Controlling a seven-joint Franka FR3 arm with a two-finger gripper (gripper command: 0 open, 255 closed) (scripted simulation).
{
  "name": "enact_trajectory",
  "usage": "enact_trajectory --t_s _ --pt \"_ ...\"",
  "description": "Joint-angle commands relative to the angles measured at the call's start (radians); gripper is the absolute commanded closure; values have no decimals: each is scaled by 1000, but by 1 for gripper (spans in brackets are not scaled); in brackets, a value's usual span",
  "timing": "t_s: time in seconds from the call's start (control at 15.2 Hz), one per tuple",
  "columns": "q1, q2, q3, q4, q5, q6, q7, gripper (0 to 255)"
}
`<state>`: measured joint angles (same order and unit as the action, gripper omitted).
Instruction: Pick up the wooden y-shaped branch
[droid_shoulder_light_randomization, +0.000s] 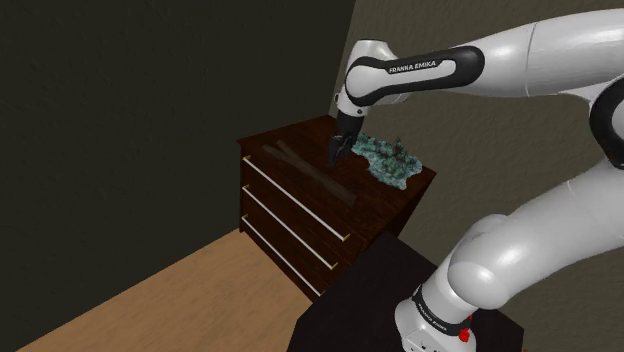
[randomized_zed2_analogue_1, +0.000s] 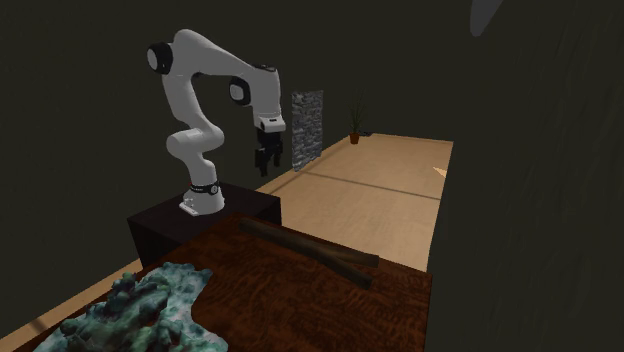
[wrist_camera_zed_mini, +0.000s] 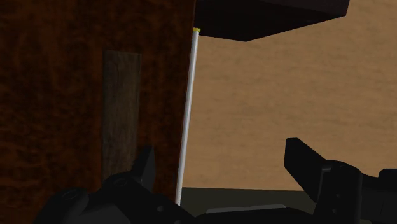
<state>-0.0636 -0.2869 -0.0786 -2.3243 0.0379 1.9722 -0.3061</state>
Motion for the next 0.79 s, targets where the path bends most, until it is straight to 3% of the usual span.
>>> enact_trajectory --t_s 0.0,0.73 --pt "-5 77 -11 32 -4 43 -18 0" --pt "-39 502 -45 318 6 167 -98 0"
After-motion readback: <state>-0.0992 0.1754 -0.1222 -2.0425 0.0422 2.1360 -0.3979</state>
